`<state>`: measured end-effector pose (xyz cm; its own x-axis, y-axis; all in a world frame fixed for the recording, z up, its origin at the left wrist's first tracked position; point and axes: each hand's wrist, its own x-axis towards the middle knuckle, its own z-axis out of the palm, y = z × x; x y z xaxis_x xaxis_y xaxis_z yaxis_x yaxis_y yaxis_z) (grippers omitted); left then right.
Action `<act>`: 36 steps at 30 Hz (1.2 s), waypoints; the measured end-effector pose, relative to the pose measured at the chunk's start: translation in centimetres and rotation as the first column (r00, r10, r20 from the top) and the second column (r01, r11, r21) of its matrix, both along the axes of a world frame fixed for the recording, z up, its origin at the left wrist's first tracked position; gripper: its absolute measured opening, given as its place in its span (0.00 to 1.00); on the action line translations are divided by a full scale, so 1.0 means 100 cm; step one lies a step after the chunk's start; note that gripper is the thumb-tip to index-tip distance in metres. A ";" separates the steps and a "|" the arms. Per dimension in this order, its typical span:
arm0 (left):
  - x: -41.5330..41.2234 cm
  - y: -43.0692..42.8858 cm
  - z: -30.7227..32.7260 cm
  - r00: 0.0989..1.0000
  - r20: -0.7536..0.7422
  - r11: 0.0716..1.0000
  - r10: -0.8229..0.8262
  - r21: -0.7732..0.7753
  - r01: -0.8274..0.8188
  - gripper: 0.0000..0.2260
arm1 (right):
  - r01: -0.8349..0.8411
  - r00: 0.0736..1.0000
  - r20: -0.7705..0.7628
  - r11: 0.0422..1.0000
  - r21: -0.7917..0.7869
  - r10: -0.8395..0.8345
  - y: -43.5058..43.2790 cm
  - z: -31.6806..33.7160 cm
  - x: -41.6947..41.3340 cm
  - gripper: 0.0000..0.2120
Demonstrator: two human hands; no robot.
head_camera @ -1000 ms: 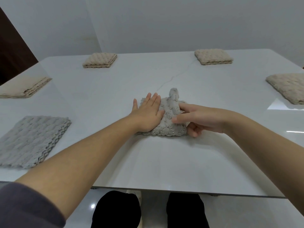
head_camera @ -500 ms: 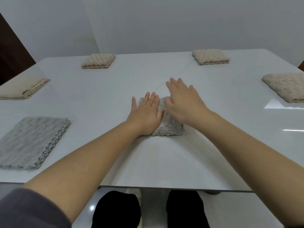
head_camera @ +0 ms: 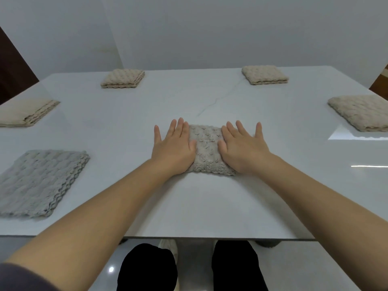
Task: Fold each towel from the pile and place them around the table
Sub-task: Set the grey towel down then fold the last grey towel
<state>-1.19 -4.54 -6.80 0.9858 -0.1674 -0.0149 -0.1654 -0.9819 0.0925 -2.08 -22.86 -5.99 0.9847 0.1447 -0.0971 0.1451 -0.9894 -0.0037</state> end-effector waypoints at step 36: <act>-0.012 0.052 0.042 0.893 -0.439 0.674 0.102 -0.630 -0.386 0.06 | 0.097 0.995 -0.007 0.980 0.171 -0.097 0.051 -0.007 0.031 0.34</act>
<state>-2.42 0.63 -2.58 0.9412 -0.0235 -0.3370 0.2533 -0.6109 0.7501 1.02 -17.73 -6.67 0.9950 0.0629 -0.0776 0.0486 -0.9835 -0.1741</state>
